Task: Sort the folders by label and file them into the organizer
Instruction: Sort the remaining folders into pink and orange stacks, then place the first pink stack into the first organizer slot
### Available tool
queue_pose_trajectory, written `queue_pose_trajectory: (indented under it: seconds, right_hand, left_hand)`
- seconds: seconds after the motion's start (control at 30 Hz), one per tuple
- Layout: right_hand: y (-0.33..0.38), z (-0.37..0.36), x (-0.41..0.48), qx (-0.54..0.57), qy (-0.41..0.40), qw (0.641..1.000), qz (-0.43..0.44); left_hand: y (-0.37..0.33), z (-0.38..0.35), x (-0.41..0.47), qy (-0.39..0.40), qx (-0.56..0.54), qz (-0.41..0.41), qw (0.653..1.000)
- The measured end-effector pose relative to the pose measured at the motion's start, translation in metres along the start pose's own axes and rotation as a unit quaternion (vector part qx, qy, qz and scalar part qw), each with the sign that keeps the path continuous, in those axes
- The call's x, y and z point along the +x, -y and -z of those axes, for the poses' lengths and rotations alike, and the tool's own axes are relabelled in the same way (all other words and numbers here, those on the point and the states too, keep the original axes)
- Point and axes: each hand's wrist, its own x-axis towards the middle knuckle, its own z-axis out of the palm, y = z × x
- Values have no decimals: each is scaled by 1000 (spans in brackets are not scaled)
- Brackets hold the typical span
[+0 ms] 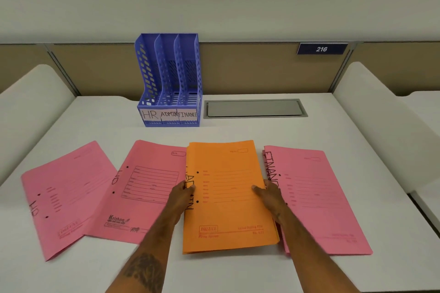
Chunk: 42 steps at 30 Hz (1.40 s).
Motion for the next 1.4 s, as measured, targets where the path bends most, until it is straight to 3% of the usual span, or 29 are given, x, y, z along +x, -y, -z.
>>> queue_pose_trajectory:
  seconds: [0.43, 0.97, 1.2, 1.3, 1.4]
  right_hand:
    - [-6, -31, -3, -201, -109, 973, -23]
    - [0, -41, -15, -382, -152, 911, -5]
    - [10, -61, -23, -479, -188, 857, 19]
    - [34, -95, -32, -488, -175, 851, 79]
    - [59, -142, -44, -449, -79, 872, 178]
  left_hand:
    - [12, 3, 22, -23, 161, -60, 985]
    - [23, 11, 35, -26, 188, -47, 981]
    - [5, 74, 23, -127, 215, -75, 965]
    - [8, 115, 24, -167, 263, -58, 949]
    - [15, 150, 27, -185, 316, -28, 930]
